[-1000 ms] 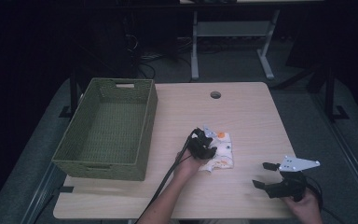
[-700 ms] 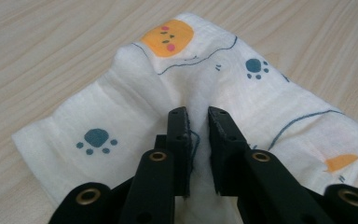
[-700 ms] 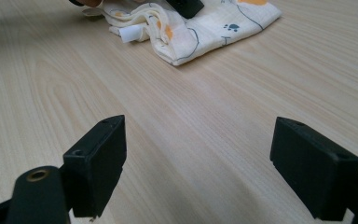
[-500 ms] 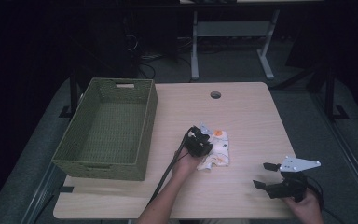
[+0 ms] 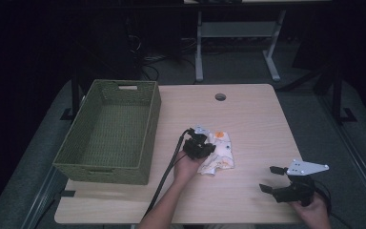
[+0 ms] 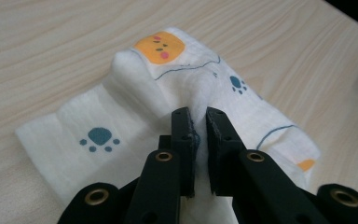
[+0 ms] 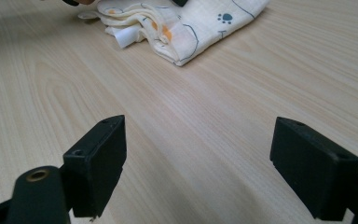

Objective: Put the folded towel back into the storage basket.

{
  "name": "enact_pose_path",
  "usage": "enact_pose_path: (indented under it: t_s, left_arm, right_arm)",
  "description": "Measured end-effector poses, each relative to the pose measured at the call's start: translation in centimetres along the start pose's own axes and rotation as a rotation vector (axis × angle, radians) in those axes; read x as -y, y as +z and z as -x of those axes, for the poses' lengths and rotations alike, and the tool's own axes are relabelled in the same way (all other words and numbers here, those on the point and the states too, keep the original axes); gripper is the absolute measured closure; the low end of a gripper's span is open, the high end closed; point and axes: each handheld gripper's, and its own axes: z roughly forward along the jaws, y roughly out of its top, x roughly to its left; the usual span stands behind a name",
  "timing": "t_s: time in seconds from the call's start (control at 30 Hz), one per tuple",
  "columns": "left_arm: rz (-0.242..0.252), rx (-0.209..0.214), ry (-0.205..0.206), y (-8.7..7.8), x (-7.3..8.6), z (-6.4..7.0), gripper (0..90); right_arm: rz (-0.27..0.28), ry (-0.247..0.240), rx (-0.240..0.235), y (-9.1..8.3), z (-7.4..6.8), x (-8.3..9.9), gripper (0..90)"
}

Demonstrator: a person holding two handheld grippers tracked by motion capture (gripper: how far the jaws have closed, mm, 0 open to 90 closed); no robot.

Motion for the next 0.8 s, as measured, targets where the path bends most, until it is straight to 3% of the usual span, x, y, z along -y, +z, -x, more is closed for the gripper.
enact_pose_path:
  t_s: [0.23,0.33,0.8]
  left_arm:
    - [0.064,0.05,-0.031,-1.4,-0.4,0.2,83.2]
    - [0.109,0.092,-0.067,-2.4,-0.7,0.2,83.2]
    - [0.172,0.153,-0.097,-4.8,-1.0,-0.2,83.2]
  right_arm:
    - [0.002,0.006,0.003,-0.1,0.1,0.1,18.1]
    - [0.003,0.008,0.004,-0.1,0.1,0.1,18.1]
    - [-0.003,0.016,0.005,0.0,0.1,0.1,18.1]
